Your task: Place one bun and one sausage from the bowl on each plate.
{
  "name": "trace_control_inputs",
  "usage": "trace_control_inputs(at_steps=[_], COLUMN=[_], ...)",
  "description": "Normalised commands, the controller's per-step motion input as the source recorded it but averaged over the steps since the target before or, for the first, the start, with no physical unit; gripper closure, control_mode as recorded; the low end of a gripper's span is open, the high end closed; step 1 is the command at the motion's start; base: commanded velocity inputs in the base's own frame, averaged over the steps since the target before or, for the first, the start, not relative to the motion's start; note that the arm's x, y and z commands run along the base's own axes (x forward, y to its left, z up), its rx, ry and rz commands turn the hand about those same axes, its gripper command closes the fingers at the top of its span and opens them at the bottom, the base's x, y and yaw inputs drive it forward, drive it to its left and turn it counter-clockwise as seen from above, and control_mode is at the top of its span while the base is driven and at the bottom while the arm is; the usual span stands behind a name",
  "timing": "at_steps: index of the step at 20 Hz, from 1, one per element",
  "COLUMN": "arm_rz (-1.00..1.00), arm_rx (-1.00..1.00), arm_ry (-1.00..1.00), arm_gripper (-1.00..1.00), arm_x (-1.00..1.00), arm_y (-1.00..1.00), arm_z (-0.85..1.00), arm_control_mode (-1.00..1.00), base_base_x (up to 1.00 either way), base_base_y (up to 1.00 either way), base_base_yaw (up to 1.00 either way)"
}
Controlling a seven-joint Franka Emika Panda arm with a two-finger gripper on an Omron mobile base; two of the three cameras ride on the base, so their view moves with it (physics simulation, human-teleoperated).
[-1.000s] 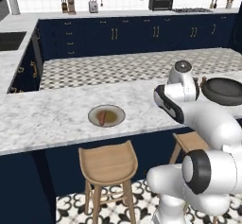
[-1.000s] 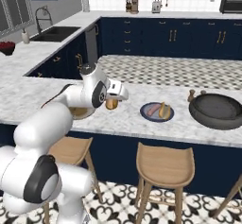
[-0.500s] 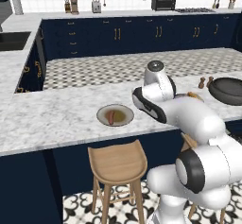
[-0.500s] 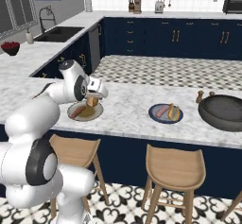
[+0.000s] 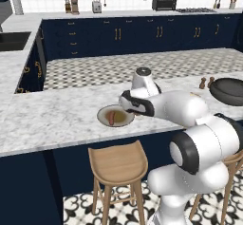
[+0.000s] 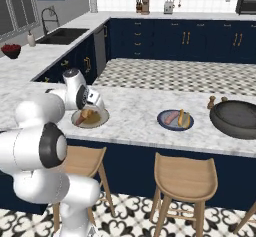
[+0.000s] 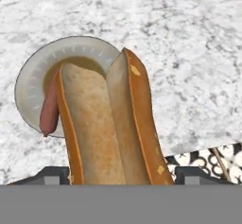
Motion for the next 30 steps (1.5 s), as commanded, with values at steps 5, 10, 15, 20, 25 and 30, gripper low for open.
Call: trace_control_inputs(at_steps=[5, 10, 15, 20, 25, 30], arm_rz=[-0.02, -0.01, -0.01, -0.02, -0.01, 0.0], arm_rx=[0.03, 0.02, 0.03, 0.02, 0.0, 0.0], arm_ry=[0.0, 0.0, 0.0, 0.0, 0.0, 0.0], arm_gripper=[1.0, 1.0, -1.0, -1.0, -1.0, -1.0], arm_x=[0.61, 0.4, 0.4, 0.4, 0.05, -0.11], arm_y=[0.16, 0.23, 0.17, 0.0, 0.02, 0.0], arm_z=[-0.76, -0.58, -0.3, -0.03, 0.16, 0.51], arm_control_mode=[-1.0, -1.0, -1.0, -1.0, -1.0, -1.0], base_base_x=[0.0, 0.0, 0.0, 0.0, 0.0, 0.0], base_base_y=[0.0, 0.0, 0.0, 0.0, 0.0, 0.0], base_base_yaw=[0.0, 0.0, 0.0, 0.0, 0.0, 0.0])
